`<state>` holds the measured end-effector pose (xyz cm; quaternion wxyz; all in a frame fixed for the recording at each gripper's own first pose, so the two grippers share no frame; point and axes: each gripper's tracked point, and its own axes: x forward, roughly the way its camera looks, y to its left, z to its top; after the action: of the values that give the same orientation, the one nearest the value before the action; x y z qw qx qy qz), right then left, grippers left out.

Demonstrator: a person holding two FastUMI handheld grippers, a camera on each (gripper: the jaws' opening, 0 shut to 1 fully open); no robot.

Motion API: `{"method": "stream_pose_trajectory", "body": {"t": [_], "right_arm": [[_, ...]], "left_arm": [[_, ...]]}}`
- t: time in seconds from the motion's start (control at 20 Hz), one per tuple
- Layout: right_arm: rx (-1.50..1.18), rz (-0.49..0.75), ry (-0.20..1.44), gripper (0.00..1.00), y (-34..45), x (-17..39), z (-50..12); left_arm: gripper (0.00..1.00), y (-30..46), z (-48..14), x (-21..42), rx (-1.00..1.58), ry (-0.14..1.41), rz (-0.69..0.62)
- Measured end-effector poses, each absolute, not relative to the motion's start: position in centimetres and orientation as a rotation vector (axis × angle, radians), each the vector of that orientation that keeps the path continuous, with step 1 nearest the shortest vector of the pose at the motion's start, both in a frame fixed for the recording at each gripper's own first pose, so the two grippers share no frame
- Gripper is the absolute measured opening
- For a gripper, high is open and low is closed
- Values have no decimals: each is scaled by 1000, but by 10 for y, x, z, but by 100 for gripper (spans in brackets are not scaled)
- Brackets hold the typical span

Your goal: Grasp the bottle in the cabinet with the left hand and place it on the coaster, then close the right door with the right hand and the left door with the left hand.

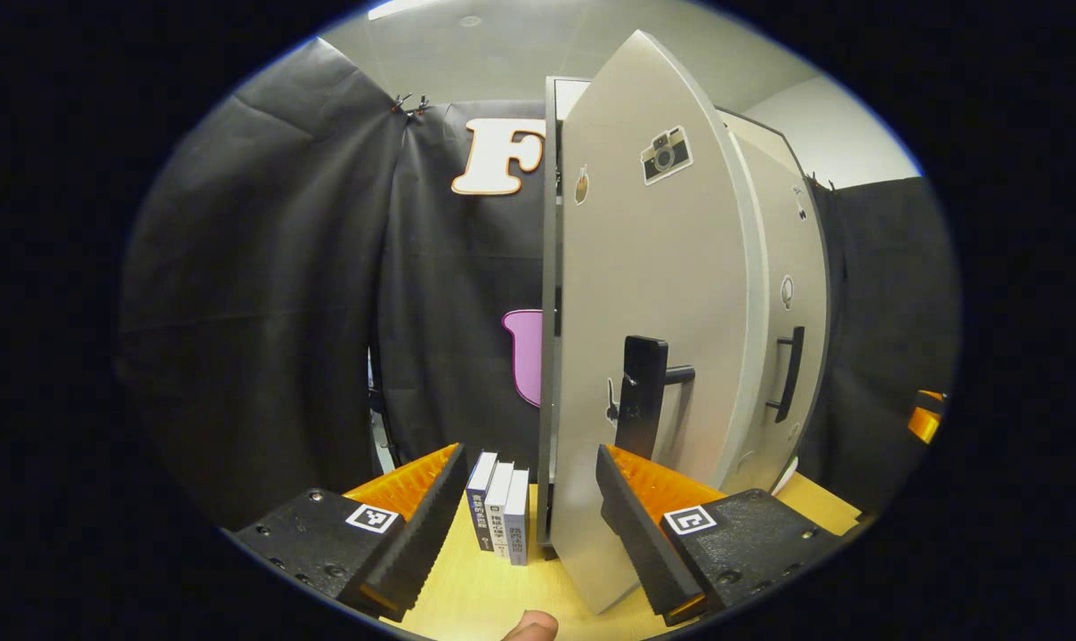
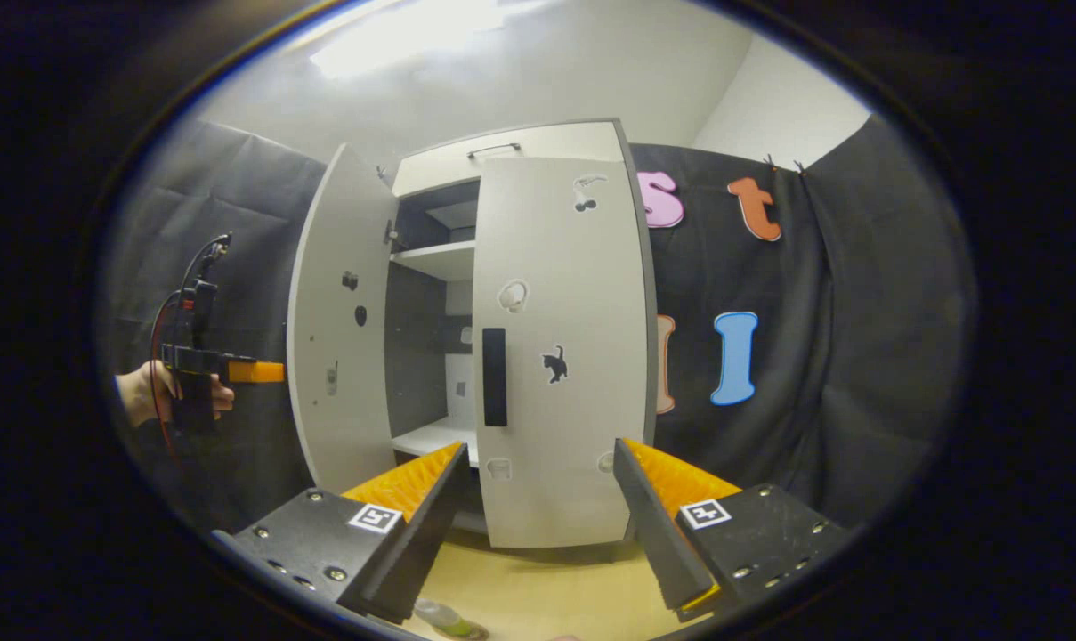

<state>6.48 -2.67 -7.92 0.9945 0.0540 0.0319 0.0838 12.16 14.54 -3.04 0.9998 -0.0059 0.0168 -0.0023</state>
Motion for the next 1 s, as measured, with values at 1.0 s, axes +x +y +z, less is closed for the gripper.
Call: {"method": "stream_pose_trajectory", "body": {"t": [1.0], "right_arm": [[49, 145, 93, 98, -21, 65, -84]], "left_arm": [[94, 56, -22, 156, -36, -15, -97]]}}
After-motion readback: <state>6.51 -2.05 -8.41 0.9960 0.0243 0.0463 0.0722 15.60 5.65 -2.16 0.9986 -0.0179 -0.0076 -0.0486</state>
